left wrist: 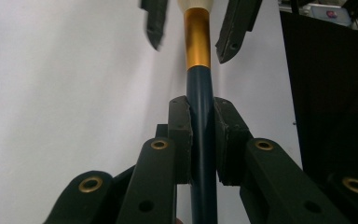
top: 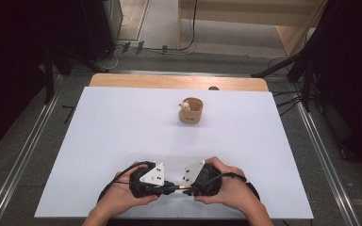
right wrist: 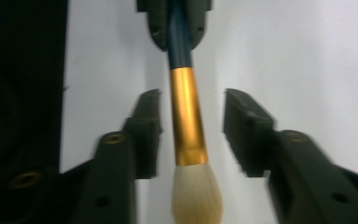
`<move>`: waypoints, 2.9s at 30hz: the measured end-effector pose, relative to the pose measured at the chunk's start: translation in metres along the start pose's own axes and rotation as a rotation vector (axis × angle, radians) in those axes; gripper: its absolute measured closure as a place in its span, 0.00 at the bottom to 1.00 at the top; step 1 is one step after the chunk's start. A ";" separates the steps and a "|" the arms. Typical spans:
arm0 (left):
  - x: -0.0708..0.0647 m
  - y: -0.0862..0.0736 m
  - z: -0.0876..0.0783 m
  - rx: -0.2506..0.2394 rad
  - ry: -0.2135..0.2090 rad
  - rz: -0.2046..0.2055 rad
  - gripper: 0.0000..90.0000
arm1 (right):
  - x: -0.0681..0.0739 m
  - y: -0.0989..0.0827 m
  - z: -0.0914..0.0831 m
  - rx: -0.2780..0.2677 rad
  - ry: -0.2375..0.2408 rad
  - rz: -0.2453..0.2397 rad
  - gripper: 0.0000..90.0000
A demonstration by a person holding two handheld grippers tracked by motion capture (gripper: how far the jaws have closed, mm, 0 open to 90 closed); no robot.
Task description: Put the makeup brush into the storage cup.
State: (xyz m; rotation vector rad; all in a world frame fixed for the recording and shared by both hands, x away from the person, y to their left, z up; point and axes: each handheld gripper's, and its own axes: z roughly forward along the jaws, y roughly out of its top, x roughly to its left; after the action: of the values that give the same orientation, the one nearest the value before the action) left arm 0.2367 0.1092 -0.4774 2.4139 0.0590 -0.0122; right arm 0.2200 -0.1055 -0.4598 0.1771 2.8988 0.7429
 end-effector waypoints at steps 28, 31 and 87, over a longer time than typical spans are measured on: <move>0.014 -0.014 -0.031 -0.231 0.100 -0.112 0.89 | -0.027 -0.027 -0.036 -0.450 -0.164 0.460 0.21; 0.015 -0.015 -0.035 -0.265 0.111 -0.124 0.89 | -0.029 -0.030 -0.038 -0.486 -0.160 0.499 0.21; 0.003 -0.014 -0.038 -0.650 0.231 -0.241 0.89 | 0.000 -0.012 -0.018 -1.067 -0.051 0.916 0.50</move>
State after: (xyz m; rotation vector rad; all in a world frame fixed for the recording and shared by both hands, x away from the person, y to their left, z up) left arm 0.2384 0.1448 -0.4584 1.7375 0.3973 0.1528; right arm 0.2158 -0.1244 -0.4502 1.3226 1.8431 2.1663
